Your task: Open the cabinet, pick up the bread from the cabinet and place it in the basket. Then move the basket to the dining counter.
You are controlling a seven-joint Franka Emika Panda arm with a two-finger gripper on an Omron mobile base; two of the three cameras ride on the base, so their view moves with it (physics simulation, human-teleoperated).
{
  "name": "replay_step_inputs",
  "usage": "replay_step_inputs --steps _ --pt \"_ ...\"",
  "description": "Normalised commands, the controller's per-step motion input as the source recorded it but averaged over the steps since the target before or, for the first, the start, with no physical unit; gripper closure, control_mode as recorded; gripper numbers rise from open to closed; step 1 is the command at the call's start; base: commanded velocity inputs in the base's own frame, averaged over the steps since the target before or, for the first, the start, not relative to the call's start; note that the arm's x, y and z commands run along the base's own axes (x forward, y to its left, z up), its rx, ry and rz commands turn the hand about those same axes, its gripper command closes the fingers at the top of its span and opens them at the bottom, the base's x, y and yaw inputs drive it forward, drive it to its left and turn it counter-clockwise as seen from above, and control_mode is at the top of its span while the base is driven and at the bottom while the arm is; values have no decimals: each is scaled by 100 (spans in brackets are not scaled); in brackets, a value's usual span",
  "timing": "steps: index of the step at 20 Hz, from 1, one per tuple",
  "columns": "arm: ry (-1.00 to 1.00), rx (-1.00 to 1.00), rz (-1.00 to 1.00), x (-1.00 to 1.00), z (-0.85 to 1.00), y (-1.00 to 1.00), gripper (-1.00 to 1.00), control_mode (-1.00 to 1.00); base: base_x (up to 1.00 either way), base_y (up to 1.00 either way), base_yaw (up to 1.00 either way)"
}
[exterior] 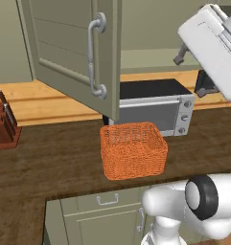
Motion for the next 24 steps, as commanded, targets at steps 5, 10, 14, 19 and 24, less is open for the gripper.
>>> replay_step_inputs --steps 5,10,14,19,24 --pt "21 40 20 76 -55 -5 -100 -100 0 0 0" --pt "-1 21 11 54 -68 10 -100 -100 0 0 0" --pt "-12 16 5 73 -31 14 -100 -100 0 0 0" --pt "-4 16 7 93 4 30 -100 -100 0 0 0" --pt "-1 6 11 72 11 52 -100 -100 0 0 0"
